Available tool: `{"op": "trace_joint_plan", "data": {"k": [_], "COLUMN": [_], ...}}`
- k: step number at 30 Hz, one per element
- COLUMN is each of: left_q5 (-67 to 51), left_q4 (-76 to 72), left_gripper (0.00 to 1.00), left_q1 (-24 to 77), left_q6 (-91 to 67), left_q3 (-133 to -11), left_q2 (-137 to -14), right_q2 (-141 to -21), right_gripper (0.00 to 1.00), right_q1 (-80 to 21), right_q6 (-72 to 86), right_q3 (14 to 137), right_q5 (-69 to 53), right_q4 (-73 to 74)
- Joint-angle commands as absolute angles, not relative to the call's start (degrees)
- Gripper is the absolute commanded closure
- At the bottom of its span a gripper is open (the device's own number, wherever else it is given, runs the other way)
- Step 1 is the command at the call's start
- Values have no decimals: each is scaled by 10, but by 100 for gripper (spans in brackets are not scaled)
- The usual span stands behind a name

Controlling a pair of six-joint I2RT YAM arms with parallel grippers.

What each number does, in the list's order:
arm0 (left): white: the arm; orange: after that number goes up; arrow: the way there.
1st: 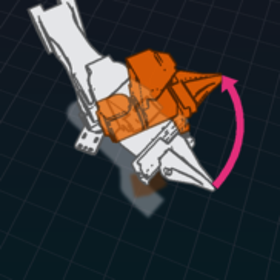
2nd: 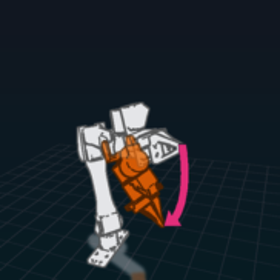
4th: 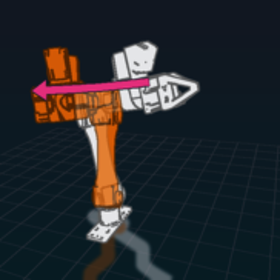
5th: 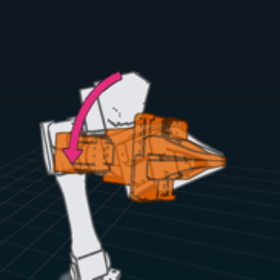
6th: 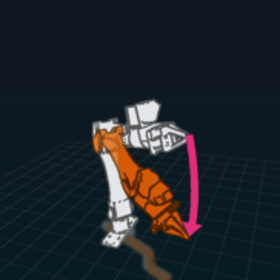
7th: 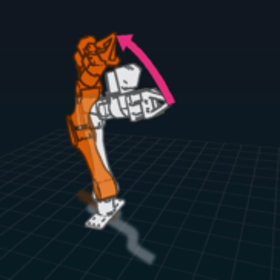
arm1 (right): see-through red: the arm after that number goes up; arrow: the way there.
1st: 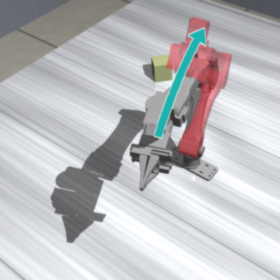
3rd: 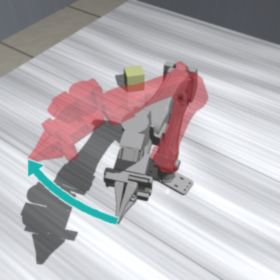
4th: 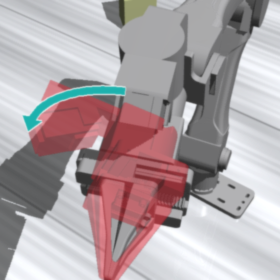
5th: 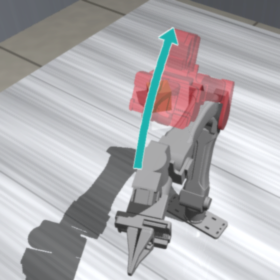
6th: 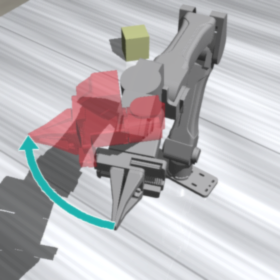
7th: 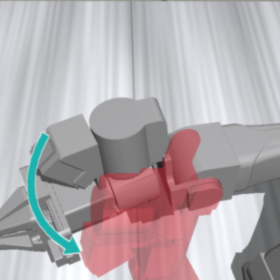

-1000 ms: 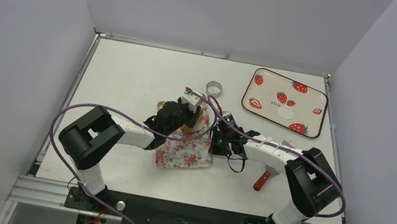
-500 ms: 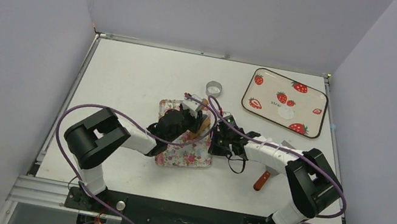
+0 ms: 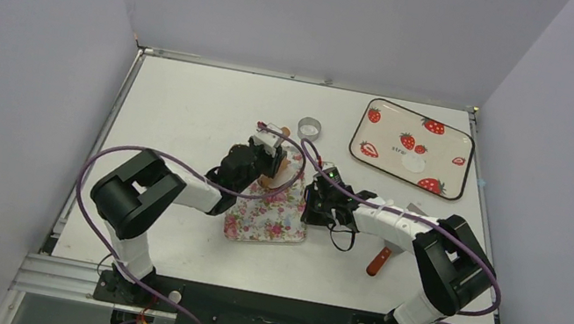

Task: Roll out the dumpling wrappers from the dough
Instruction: Flatten out the dough on the work surface.

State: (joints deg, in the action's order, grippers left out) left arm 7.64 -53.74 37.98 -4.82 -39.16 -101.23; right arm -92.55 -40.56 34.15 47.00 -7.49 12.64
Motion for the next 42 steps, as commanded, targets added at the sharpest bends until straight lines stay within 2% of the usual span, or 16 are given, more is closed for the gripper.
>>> {"op": "trace_joint_plan", "data": {"k": [1, 12, 32, 42], "left_q5": [82, 65, 117, 134], "left_q4": [-459, -462, -453, -464], "left_gripper": [100, 100, 100, 100], "left_q1": [382, 411, 457, 435], "left_q6": [-42, -85, -167, -128], "left_q3": [-364, -385, -359, -335], "left_q2": [-1052, -1078, -1128, -1108], "right_q2": [-942, -963, -935, -946], "right_gripper": [100, 100, 100, 100], "right_q1": [-411, -408, -400, -400], "right_q6": [327, 317, 316, 314], "right_q3": [439, 455, 427, 432], "right_q5": [-74, -81, -92, -98], "right_q4": [184, 187, 178, 177]}}
